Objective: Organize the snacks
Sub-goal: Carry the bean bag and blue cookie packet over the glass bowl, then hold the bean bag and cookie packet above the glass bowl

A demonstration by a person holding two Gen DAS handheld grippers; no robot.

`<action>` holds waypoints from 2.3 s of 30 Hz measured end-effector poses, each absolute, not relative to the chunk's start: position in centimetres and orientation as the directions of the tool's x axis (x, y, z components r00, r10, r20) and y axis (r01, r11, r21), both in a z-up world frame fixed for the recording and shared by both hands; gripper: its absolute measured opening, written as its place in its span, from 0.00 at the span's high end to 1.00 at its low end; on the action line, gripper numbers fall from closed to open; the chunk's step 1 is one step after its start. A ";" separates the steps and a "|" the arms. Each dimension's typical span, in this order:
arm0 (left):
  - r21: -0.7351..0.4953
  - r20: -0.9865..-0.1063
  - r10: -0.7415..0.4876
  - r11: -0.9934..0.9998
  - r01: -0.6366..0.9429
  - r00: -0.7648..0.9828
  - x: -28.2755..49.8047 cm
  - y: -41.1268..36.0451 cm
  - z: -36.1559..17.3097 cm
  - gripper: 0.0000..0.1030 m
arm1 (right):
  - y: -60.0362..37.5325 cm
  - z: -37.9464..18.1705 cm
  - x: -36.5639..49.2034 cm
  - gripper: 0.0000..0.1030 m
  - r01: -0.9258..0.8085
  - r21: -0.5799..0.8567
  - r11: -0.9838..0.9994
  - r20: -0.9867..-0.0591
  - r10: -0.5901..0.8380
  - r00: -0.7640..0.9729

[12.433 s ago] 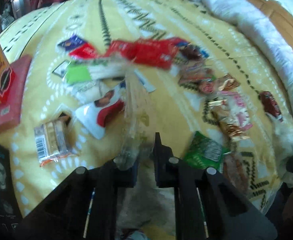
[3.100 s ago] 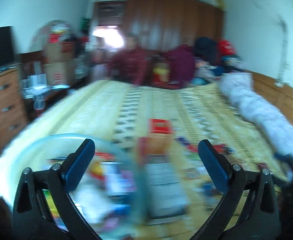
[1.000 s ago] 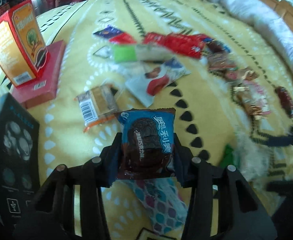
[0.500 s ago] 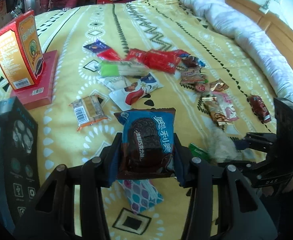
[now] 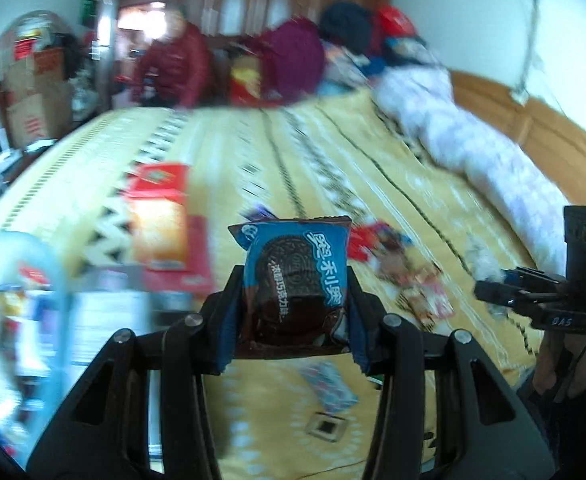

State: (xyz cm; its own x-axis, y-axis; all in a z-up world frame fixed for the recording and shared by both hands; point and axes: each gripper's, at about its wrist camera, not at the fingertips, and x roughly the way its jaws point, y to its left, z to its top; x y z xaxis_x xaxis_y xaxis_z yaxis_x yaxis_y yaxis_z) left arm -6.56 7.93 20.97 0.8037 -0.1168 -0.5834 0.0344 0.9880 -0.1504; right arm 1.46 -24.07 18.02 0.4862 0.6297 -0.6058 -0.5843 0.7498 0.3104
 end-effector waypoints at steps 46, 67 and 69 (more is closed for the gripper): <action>-0.130 -0.600 0.411 0.796 -0.591 0.686 -19.2 40.2 21.1 0.55 | 26.7 28.0 -2.8 0.45 -0.892 0.374 0.252 -0.612 0.790 -0.034; -0.134 -0.617 0.408 0.788 -0.601 0.672 -19.6 40.8 20.6 0.55 | 28.0 27.6 -3.7 0.44 -0.896 0.371 0.243 -0.621 0.783 -0.044; -0.135 -0.618 0.408 0.787 -0.602 0.672 -19.6 40.8 20.6 0.55 | 28.1 27.4 -3.6 0.44 -0.896 0.372 0.244 -0.623 0.781 -0.046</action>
